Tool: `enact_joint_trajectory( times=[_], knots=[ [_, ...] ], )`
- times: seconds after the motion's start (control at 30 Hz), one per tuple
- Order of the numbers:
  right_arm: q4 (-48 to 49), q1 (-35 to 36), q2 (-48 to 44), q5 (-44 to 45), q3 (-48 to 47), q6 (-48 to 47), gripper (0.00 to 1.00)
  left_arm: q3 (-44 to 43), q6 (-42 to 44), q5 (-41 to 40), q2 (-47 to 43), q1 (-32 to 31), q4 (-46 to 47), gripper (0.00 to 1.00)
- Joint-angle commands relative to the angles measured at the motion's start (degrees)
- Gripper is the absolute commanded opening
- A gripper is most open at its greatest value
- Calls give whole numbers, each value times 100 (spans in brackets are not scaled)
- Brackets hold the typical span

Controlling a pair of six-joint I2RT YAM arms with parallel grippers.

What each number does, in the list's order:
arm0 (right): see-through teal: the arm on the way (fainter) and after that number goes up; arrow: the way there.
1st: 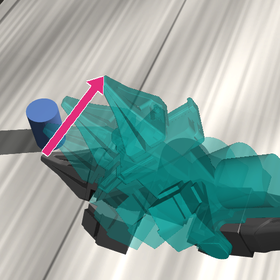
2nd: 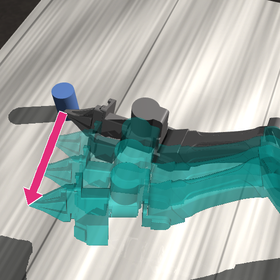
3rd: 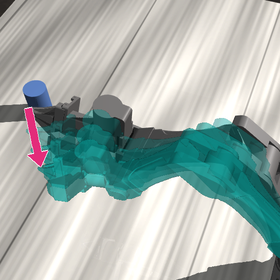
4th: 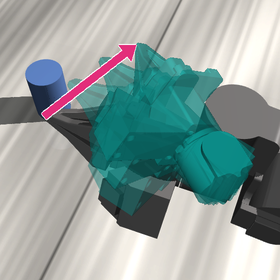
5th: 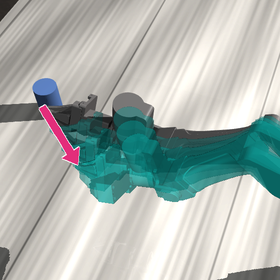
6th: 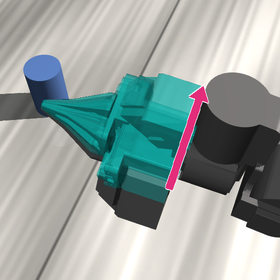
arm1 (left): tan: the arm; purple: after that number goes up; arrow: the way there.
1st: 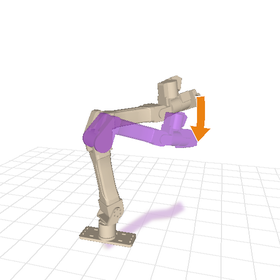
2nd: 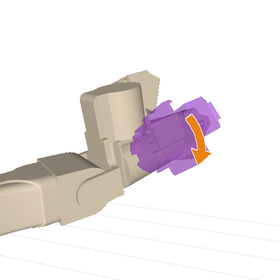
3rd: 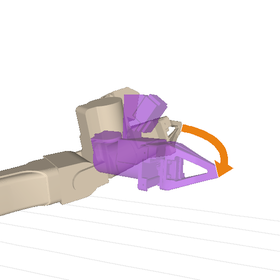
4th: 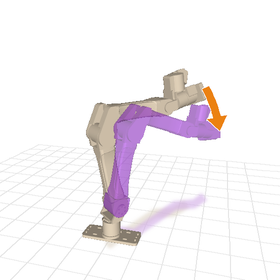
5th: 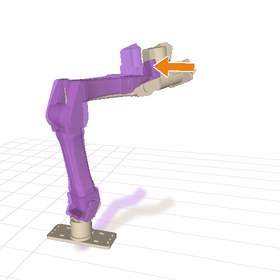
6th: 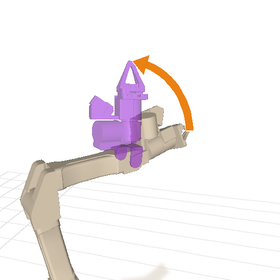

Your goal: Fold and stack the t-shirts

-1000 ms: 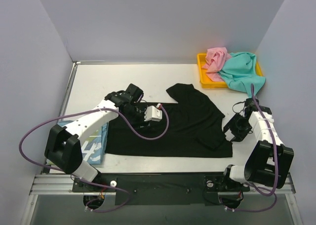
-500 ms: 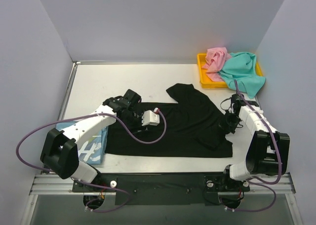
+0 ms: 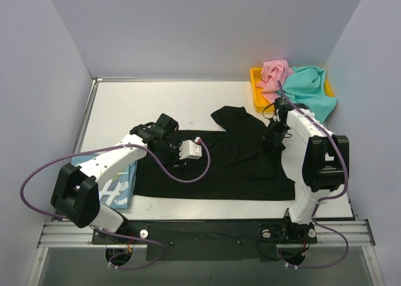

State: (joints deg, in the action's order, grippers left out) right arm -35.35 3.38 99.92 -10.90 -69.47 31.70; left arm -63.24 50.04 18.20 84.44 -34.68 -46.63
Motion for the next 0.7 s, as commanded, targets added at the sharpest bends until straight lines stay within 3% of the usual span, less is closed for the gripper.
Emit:
enact_joint_trajectory(
  times=[0.0,0.07,0.13,0.23,0.33,0.4,0.5,0.67],
  knots=[
    [-226,146,457,26,-663,239,0,-21,58,88,-86,31,181,60],
    [-235,189,685,-9,-874,284,0,-30,67,79,-95,31,172,60],
    [-235,251,905,-79,-1093,266,7,-13,85,53,-77,49,172,60],
    [-314,382,1143,-359,-1515,12,32,-4,85,52,-68,57,163,60],
    [-716,514,1241,-501,-2234,-680,44,5,93,61,-68,66,163,60],
    [-1129,611,1058,-74,-2482,-1076,51,5,85,52,-68,66,189,60],
    [-1377,586,364,613,-2055,-1175,54,40,50,17,-86,84,242,60],
    [-1369,340,-1033,1169,-227,-543,50,145,-29,0,-139,110,383,60]
  ],
)
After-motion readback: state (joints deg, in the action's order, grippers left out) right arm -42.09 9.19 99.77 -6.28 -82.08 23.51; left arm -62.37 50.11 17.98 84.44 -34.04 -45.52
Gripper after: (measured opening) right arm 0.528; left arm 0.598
